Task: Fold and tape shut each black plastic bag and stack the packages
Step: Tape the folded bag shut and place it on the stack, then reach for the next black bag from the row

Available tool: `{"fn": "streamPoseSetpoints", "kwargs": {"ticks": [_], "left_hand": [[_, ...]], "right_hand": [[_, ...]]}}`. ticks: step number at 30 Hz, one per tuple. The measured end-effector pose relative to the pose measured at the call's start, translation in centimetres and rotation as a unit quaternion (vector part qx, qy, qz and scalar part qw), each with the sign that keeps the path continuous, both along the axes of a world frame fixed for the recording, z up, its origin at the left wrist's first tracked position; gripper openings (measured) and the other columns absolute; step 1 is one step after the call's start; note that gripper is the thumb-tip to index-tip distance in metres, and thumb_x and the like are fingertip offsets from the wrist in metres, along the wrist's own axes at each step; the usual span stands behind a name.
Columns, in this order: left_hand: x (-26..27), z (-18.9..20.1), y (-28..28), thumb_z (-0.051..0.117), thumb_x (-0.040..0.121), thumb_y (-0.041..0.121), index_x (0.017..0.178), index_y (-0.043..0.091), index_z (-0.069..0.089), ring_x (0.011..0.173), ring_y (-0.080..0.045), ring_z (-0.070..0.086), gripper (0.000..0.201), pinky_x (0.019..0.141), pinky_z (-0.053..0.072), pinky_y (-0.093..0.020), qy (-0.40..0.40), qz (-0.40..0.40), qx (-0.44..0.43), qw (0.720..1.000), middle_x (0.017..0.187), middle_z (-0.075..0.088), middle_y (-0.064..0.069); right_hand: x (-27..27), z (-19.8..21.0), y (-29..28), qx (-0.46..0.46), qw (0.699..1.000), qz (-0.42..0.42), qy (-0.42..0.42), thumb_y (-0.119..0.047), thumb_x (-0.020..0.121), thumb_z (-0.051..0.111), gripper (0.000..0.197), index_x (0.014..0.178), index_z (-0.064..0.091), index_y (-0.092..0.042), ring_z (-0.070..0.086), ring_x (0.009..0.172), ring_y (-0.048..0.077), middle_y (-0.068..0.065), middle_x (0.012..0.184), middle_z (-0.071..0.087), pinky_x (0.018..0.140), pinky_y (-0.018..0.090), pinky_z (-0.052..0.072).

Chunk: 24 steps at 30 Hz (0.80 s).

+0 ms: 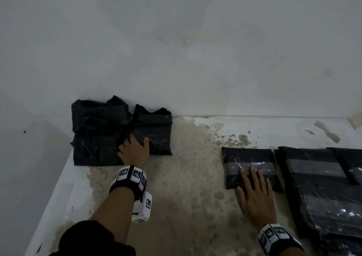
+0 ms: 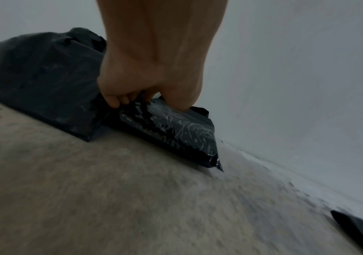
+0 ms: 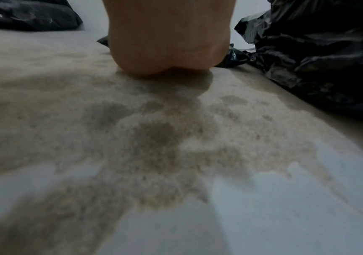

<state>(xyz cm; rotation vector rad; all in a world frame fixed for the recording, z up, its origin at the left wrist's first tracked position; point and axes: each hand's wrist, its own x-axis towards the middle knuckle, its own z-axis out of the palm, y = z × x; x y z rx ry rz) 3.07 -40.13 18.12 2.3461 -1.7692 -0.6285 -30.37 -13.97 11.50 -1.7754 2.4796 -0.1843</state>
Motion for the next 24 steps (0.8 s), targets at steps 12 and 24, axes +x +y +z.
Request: {"fn": "streamPoseSetpoints", "kwargs": {"ticks": [12,24], "left_hand": [[0.2,-2.7,1.6,0.077,0.088,0.03,0.111,0.006,0.056,0.106,-0.029,0.06,0.04,0.085,0.044,-0.03,0.307,0.064,0.022,0.949,0.114,0.061,-0.011],[4.5,-0.4,19.2,0.063,0.099,0.022,0.134,0.014,0.058,0.109,-0.018,0.068,0.037,0.09,0.056,-0.031,0.439,-0.017,0.08,0.895,0.121,0.069,-0.003]], "right_hand": [[0.0,0.6,-0.3,0.002,1.0,-0.006,-0.025,-0.061,0.102,0.013,0.07,0.156,0.038,-0.024,0.026,0.15,0.034,0.012,0.162,0.034,0.12,0.048,0.015],[-0.6,2.2,-0.8,0.06,0.997,0.0,-0.057,-0.066,0.091,0.002,0.082,0.161,0.023,-0.027,0.008,0.155,0.033,0.011,0.168,0.016,0.124,0.049,0.006]]}}
